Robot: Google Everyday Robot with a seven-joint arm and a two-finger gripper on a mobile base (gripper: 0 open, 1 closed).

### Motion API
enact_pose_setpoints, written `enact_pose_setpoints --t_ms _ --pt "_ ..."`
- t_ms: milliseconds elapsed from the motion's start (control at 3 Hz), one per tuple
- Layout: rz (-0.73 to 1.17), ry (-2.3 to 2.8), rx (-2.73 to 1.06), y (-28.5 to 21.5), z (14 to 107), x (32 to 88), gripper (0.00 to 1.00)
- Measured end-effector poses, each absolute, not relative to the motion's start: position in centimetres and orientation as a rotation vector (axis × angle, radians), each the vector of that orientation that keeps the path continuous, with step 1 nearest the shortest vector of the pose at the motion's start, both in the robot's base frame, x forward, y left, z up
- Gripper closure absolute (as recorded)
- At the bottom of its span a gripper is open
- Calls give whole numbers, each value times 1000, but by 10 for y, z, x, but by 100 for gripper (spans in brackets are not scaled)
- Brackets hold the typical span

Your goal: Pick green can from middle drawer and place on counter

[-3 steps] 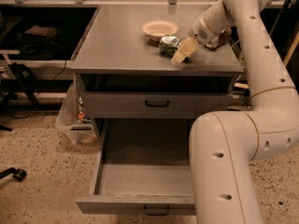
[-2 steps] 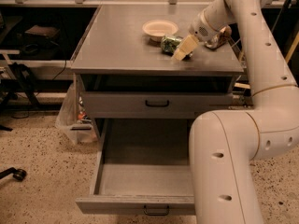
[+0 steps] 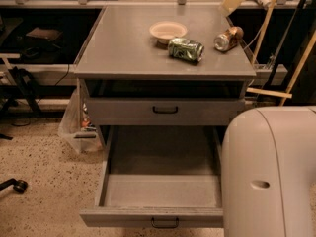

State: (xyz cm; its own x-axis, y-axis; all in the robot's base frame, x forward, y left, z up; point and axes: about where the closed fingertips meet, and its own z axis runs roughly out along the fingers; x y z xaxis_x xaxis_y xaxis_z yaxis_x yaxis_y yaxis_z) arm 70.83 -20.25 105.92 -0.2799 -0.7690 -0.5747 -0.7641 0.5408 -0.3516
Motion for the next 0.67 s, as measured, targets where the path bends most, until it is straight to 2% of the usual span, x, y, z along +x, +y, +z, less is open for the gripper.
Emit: enact_pose_setpoints --t_ms 333,667 --pt "-122 2028 -1075 -263 1146 632 0" --pt "-144 2007 -1039 -273 1154 632 0"
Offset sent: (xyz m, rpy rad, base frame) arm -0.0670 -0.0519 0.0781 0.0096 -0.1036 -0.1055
